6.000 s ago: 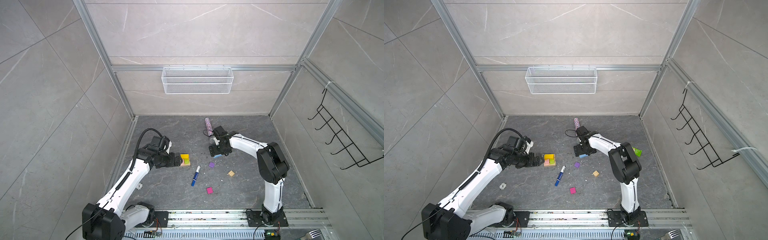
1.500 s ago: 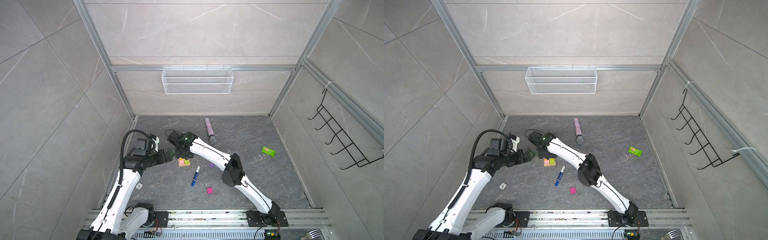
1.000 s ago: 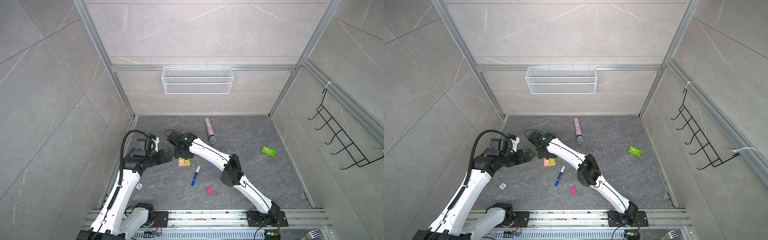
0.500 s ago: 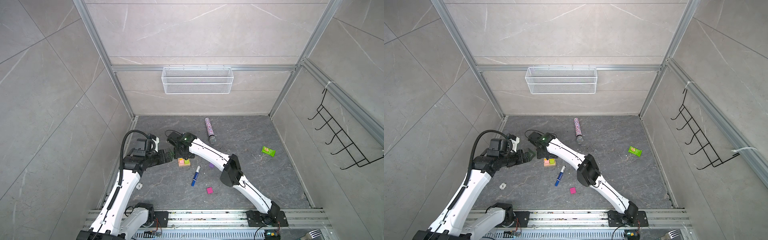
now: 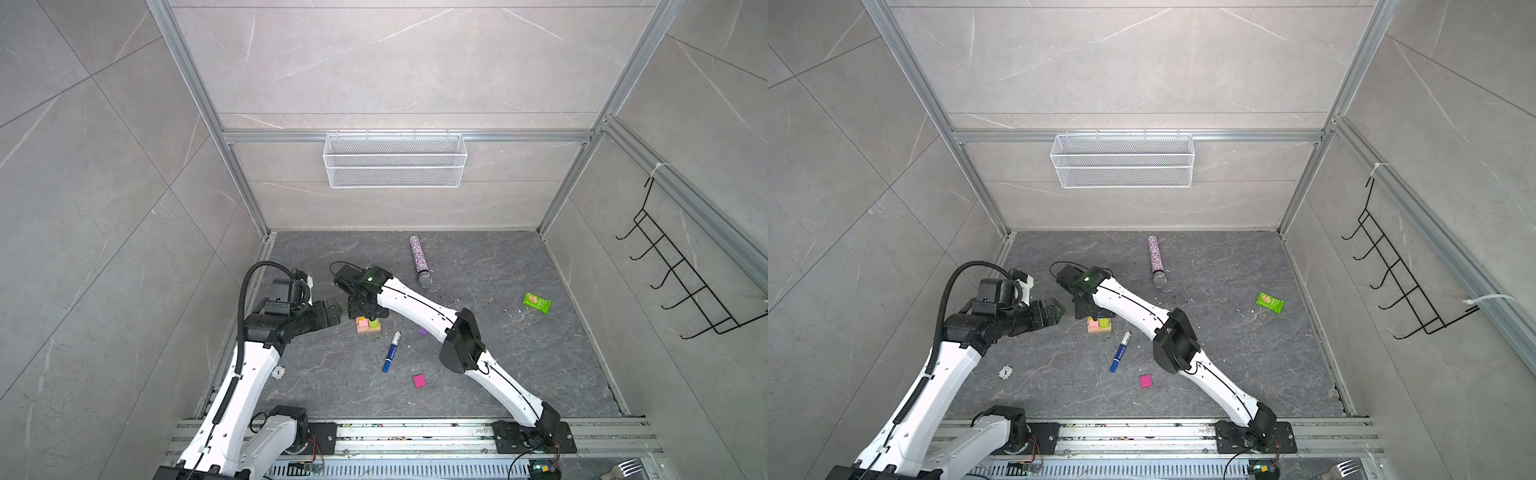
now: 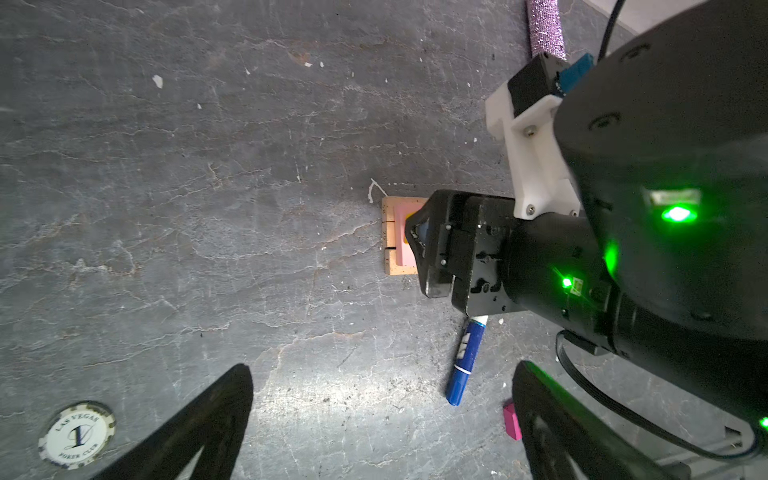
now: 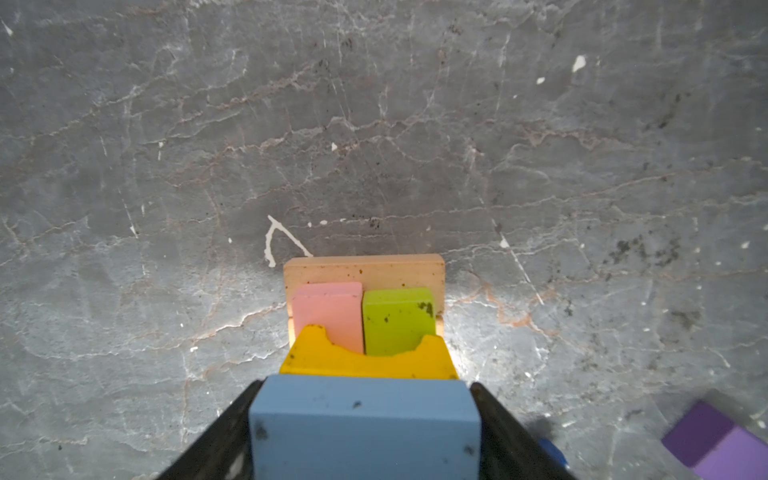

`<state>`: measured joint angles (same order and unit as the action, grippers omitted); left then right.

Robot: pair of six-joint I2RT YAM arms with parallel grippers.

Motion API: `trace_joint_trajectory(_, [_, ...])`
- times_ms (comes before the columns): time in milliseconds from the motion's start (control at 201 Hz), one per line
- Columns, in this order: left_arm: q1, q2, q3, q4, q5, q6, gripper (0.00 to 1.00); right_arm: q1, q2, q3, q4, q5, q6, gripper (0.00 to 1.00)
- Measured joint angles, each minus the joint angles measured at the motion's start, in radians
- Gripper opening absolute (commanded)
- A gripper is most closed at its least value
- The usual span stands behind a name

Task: Build the wood block tower
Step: 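Lower the light blue block with the right gripper onto the yellow arch block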

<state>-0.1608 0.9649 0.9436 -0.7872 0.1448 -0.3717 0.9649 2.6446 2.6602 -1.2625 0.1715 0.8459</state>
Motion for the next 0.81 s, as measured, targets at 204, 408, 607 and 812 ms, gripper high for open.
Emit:
trace_joint_trajectory(204, [0.000,-0.018,0.000,-0.011,-0.043,0.000,1.00,0.000,0.008,0.004,0.002,-0.003,0.000,0.58])
trace_joint_trajectory(408, [0.000,-0.018,0.000,-0.016,-0.042,-0.001,1.00,0.000,0.017,0.006,0.002,-0.003,0.000,0.53])
trace_joint_trajectory(607, [0.000,-0.018,0.000,-0.016,-0.042,-0.001,1.00,0.000,0.017,0.006,0.002,-0.003,-0.002,0.49])
trace_joint_trajectory(812, [0.000,-0.018,0.000,-0.016,-0.042,0.000,1.00,0.000,0.017,0.008,0.002,-0.002,-0.005,0.45])
